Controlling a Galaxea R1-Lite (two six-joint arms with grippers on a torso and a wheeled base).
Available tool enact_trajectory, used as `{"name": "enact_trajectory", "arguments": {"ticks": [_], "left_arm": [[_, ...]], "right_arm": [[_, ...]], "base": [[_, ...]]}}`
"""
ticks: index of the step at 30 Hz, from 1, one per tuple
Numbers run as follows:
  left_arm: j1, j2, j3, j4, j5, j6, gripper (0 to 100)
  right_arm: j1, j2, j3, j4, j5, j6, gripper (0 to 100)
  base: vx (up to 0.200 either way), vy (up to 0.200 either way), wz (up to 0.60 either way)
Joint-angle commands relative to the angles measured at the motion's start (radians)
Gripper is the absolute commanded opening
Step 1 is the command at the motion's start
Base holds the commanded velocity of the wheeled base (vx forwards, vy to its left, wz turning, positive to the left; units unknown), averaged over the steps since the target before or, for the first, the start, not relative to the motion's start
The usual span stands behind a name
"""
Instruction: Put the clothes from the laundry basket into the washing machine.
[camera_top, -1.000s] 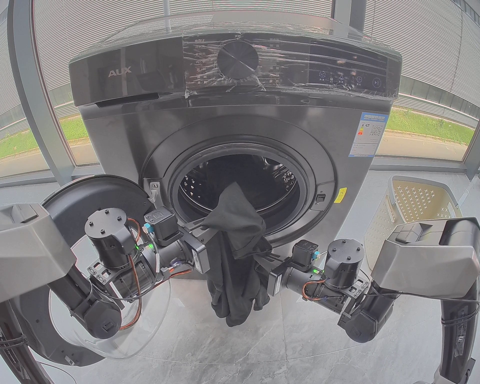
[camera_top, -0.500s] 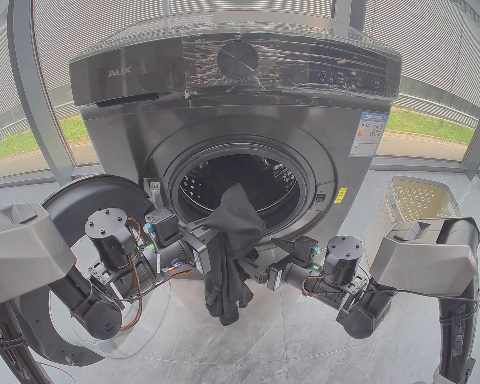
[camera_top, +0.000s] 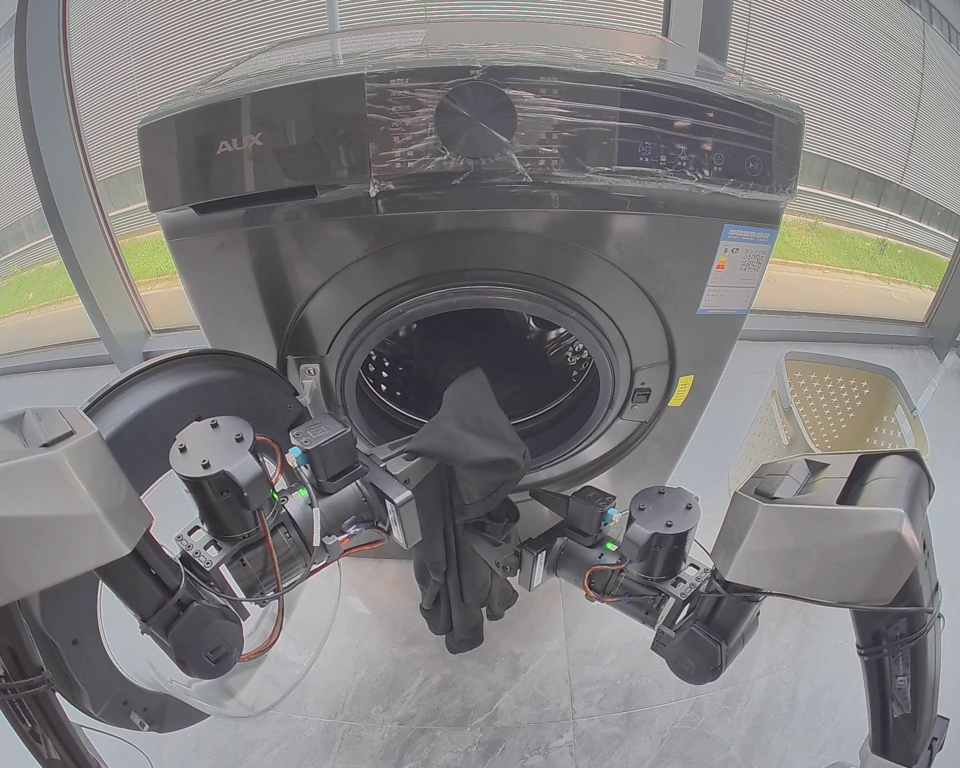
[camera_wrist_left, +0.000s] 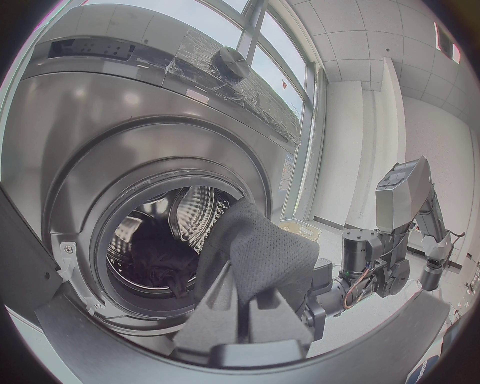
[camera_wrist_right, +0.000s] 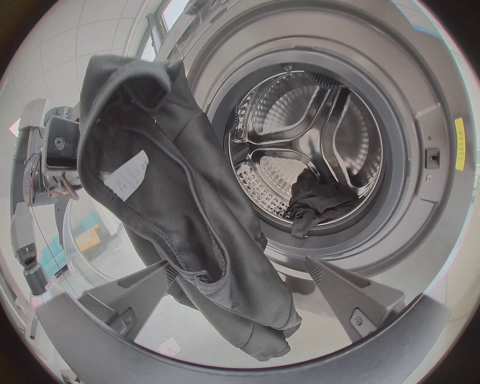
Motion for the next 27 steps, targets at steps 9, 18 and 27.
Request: {"name": "enact_trajectory", "arguments": {"ticks": [9,18,27], "left_arm": [[0.008,0.002,0.004,0.000,-0.001,0.000,0],[0.010,-0.001,0.006,0.000,-0.003,0.000,0],[0.003,-0.084,0.044,0.000,0.000,-0.003,0]], "right_arm": [[-0.005,0.016,-0.031,-0.002,-0.027,0.004,0],[-0.010,-0.093,0.055,-0.002,-0.030,0.004,0],[-0.005,-0.277,0.219,-0.002,-0.056,0.019,0]], "base": [[0.000,0.000,0.00],[0.000,0.000,0.00],[0.000,0.000,0.00]]}}
